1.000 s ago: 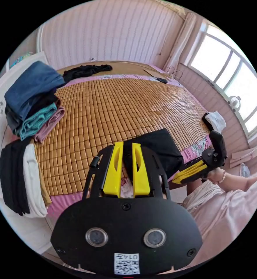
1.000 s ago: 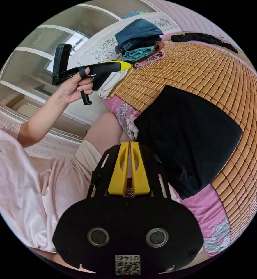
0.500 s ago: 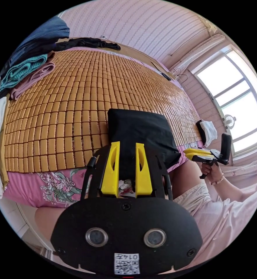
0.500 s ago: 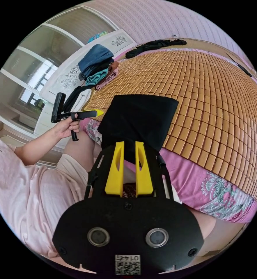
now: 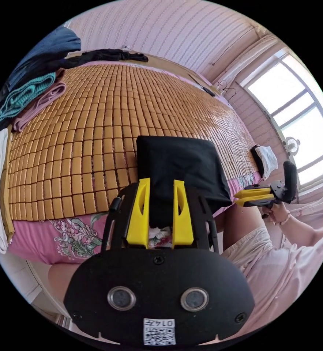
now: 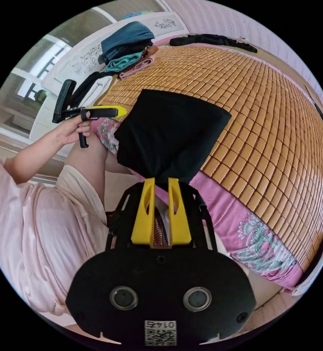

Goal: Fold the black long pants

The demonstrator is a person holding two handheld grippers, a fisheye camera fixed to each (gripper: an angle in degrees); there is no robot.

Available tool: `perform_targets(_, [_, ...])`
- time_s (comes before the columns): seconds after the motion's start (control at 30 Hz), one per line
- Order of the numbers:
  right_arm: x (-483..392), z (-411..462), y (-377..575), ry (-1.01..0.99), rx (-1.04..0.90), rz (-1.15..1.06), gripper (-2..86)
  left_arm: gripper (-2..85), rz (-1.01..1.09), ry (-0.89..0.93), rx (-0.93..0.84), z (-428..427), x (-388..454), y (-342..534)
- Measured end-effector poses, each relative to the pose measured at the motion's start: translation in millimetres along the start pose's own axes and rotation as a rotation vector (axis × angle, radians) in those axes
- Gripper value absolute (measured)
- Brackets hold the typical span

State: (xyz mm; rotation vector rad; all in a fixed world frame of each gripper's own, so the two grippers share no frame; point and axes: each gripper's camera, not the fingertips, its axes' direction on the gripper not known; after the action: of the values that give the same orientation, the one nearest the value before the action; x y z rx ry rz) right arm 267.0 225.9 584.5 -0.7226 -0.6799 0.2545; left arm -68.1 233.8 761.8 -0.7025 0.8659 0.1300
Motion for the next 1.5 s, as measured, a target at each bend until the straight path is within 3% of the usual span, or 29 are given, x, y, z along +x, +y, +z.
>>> perform_targets(0.07, [41, -13, -5, -0.090, 0.175, 0.152, 10.9, 13.0, 0.000, -0.017, 0.032, -3, -4, -8])
perform_targets(0.23, [105, 23, 2, -0.316, 0.324, 0.425, 11.7, 13.6, -0.072, 0.028, -0.013, 19, -19, -19])
perform_targets(0.43, [92, 39, -16, -0.299, 0.277, 0.468, 5.9, 4.4, -0.008, 0.019, -0.055, 26, 0, -12])
perform_targets(0.6, [73, 15, -38, -0.382, 0.276, 0.323, 3.2, 1.0, -0.055, 0.052, -0.035, 12, -1, -6])
perform_targets(0.9, [4, -79, -66, -0.261, 0.284, -0.044, 2.3, -0.3, -0.180, 0.244, 0.130, -22, 53, 26])
perform_targets(1.2, [106, -222, 29, 0.014, 0.311, 0.024, 3.0, 0.7, -0.054, 0.542, 0.229, -10, 262, -21])
perform_targets(1.3, [180, -300, 84, 0.257, 0.298, 0.198, 4.1, 3.6, 0.032, 0.747, 0.224, -6, 387, -59])
perform_targets(1.37, [264, -345, 121, 0.455, 0.269, 0.438, 6.5, 5.5, 0.143, 0.848, 0.170, 0, 482, -86])
perform_targets(1.5, [364, -329, 188, 0.538, 0.298, 0.799, 11.3, 5.0, 0.186, 0.858, 0.077, -3, 541, -89])
